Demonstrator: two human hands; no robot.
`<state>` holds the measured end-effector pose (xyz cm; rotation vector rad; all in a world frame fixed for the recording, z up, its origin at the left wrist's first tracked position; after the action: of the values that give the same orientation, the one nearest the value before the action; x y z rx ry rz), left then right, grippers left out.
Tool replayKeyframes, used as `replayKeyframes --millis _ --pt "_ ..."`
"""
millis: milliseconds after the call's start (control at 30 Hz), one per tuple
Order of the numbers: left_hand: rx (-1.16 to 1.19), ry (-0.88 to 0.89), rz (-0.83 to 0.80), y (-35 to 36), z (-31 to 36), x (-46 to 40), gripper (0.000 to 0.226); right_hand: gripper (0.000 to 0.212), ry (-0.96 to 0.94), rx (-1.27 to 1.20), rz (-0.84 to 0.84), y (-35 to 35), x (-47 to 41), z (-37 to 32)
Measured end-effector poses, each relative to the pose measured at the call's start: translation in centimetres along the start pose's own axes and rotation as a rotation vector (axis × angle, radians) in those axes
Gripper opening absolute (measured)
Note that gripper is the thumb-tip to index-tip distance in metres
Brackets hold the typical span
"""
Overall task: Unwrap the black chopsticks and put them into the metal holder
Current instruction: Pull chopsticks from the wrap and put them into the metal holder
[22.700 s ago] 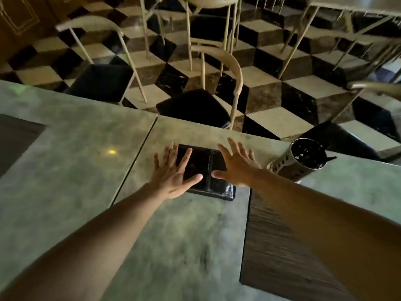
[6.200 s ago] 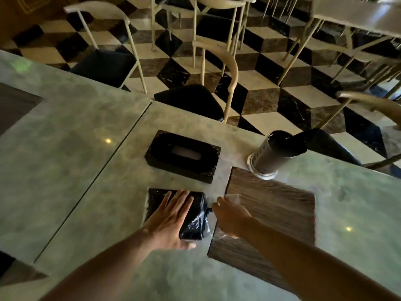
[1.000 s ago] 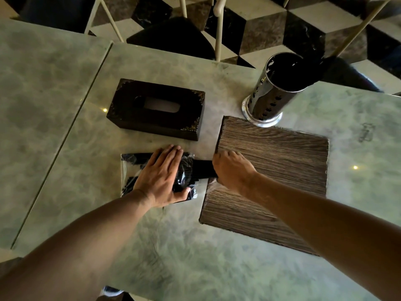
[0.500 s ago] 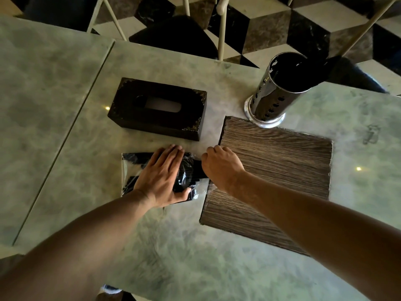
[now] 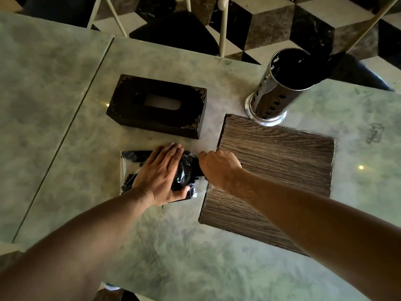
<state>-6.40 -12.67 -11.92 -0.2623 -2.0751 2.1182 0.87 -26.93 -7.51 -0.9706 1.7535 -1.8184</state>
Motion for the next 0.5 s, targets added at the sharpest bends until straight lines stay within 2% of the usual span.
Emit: replayKeyframes --millis 233,500 --pt "0.027 0.009 0.028 0.1 0.1 -0.1 0.106 0.026 0.016 -0.065 0.022 0.4 0.3 0.9" --pt "0.033 0.013 0.009 0.4 0.0 0.2 0.107 0.033 0.135 -0.095 -0.012 -0.9 3.6 6.4"
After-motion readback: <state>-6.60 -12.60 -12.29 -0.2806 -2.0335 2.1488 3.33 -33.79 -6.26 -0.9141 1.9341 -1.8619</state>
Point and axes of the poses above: each hand's wrist, its own x-axis away from the middle knuckle, its own y-axis out of the palm, z = x × y, the point moved 5 cm from there along -x, towards the middle knuckle, and after that the axes turned 13 degrees about z, right-handed, at the moved point
